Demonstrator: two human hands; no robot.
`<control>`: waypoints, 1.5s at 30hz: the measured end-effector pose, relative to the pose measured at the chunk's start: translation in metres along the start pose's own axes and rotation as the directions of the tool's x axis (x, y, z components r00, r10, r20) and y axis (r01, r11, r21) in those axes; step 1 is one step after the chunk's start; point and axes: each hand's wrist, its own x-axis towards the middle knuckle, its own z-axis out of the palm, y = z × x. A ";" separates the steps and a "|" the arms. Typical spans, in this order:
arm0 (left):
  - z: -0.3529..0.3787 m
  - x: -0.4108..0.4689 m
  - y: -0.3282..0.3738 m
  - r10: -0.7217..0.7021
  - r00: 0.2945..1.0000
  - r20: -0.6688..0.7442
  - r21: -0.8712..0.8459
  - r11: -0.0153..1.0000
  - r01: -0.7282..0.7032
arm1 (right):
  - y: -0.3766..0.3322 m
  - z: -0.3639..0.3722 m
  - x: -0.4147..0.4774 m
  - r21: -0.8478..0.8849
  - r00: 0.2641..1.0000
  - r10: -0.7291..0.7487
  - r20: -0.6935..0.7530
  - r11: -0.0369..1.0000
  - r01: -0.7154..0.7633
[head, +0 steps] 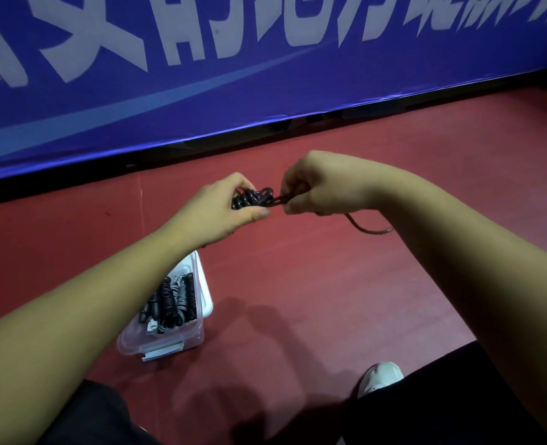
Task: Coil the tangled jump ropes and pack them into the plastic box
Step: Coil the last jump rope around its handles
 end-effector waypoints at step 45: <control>-0.010 -0.008 0.013 -0.140 0.971 0.194 -0.630 0.741 0.233 | -0.020 -0.003 -0.008 0.055 0.995 -0.094 -0.026 0.994 0.096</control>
